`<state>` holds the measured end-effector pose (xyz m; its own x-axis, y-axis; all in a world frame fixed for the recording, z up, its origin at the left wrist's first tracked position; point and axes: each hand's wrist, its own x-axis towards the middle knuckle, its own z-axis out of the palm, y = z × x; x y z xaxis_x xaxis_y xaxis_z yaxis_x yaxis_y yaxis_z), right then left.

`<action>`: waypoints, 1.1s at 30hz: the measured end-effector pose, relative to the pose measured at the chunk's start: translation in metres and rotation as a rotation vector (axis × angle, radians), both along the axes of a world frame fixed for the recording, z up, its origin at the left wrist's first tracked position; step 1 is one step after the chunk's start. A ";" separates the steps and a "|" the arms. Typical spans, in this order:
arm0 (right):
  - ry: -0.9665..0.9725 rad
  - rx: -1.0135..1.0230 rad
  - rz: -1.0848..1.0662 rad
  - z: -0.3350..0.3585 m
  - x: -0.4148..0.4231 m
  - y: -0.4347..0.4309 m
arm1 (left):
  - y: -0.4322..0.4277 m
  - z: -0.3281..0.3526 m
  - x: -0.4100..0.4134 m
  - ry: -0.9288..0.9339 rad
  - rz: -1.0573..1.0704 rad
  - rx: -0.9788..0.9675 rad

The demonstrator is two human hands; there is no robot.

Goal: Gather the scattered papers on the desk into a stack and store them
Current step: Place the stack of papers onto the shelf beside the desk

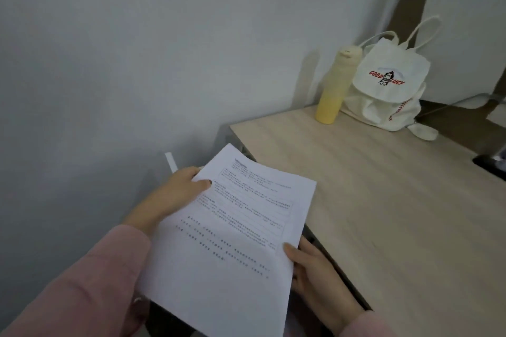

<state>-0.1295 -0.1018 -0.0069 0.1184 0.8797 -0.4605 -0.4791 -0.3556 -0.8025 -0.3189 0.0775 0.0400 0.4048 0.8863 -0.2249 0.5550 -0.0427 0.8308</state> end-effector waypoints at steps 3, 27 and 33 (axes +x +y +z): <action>0.113 -0.119 0.024 -0.014 -0.029 0.008 | 0.014 -0.006 -0.022 0.169 -0.024 -0.007; 0.319 -0.346 -0.574 -0.045 -0.017 0.100 | 0.087 -0.066 0.048 0.530 -0.155 0.280; 0.189 -0.352 -0.633 -0.074 -0.009 0.124 | 0.071 -0.101 0.068 0.227 -0.011 -0.040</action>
<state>-0.1381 0.0220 -0.0811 0.4442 0.4667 -0.7648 -0.7960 -0.1863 -0.5759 -0.2509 0.1483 -0.0614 0.3492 0.8708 -0.3460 0.7273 -0.0191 0.6860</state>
